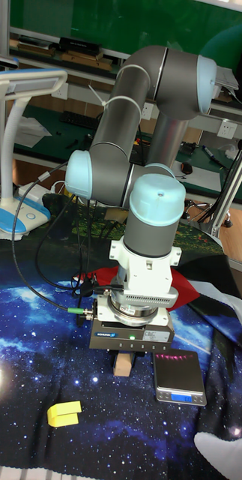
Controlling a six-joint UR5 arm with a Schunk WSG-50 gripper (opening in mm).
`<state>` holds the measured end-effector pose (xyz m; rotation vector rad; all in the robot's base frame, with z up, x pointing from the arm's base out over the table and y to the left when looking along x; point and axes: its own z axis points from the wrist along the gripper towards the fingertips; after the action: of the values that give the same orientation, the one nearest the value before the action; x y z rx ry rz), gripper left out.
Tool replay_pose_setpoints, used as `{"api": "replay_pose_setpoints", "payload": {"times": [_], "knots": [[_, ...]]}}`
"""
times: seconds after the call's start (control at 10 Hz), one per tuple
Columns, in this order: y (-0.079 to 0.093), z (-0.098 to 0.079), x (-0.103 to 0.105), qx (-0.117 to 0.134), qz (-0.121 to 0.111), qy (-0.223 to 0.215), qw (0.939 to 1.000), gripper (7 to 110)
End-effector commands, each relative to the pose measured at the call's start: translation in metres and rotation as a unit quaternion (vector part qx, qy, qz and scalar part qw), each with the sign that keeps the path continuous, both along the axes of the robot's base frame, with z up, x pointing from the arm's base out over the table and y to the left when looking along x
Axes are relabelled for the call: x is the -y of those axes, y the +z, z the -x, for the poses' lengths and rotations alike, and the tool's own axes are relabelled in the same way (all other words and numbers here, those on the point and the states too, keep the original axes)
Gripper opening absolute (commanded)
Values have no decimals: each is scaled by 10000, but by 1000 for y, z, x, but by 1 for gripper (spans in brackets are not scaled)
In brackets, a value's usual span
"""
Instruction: Remove the object from the scale
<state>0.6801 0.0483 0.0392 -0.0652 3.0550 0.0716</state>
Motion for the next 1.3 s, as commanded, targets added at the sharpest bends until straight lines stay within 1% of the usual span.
{"api": "replay_pose_setpoints", "payload": {"times": [0.0,0.2,0.5,1.2], "knots": [[1,1,-1,-19,-48,-31,10000,7],[1,1,0,-27,-41,-38,10000,7],[1,5,1,-112,-12,-73,9999,7],[1,6,2,-143,11,-65,9999,7]]}}
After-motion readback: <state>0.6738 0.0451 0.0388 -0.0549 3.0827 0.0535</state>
